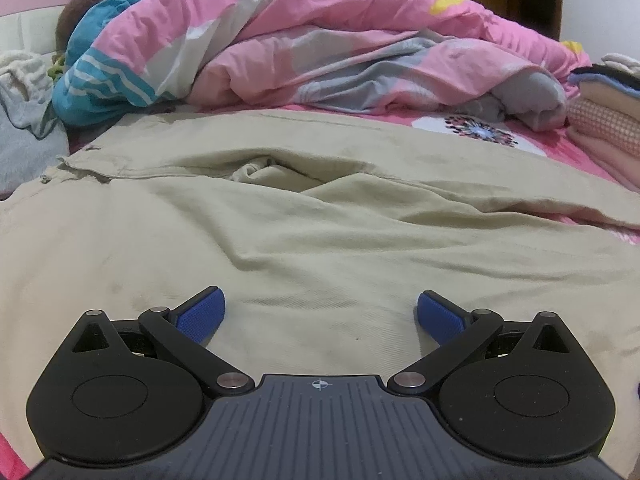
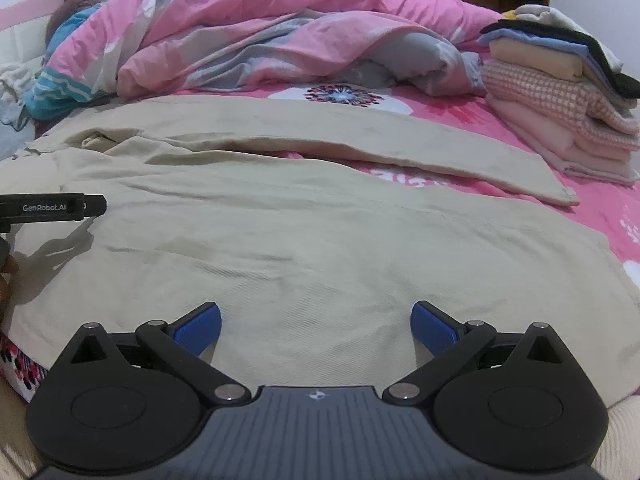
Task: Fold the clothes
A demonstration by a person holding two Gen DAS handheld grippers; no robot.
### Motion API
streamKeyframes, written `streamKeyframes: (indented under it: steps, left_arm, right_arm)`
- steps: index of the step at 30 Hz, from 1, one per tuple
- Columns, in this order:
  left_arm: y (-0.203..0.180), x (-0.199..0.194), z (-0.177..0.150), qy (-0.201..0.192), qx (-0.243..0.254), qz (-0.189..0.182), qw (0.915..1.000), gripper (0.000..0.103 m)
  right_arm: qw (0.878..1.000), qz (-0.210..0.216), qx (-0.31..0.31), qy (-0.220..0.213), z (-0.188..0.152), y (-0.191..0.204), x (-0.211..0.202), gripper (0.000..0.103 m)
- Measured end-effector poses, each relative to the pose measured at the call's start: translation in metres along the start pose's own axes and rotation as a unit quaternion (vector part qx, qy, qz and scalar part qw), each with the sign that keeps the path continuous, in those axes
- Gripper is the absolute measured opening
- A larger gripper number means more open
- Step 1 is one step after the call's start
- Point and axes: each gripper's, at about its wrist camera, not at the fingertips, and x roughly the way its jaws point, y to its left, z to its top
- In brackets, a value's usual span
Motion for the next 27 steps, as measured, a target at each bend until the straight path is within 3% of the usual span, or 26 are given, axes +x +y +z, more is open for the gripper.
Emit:
streamKeyframes:
  steps: [7, 11, 14, 16, 20, 27]
  left_arm:
    - [0.000, 0.000, 0.001, 0.007, -0.002, 0.001, 1.0000, 0.103]
    - [-0.001, 0.001, 0.001, 0.007, -0.002, 0.007, 0.9999, 0.103]
    - [-0.002, 0.001, 0.002, 0.008, -0.002, 0.009, 0.9999, 0.103]
    - [-0.001, 0.001, 0.002, 0.008, -0.002, 0.009, 0.9999, 0.103]
    - [-0.002, 0.002, 0.001, 0.007, 0.000, 0.011, 0.9999, 0.103]
    - [-0.003, 0.002, 0.001, 0.008, 0.001, 0.013, 0.9999, 0.103]
  right_arm:
    - [1.000, 0.013, -0.008, -0.025, 0.009, 0.002, -0.009, 0.103]
    - [0.997, -0.028, -0.044, -0.059, 0.026, 0.015, -0.004, 0.103]
    - [0.997, -0.036, -0.043, -0.048, 0.035, 0.018, 0.015, 0.103]
    - [0.999, -0.028, -0.036, -0.020, 0.033, 0.017, 0.031, 0.103]
    - [0.999, -0.011, -0.013, -0.037, 0.012, 0.010, 0.023, 0.103]
    - [0.999, 0.026, -0.018, -0.026, -0.008, -0.002, -0.002, 0.103]
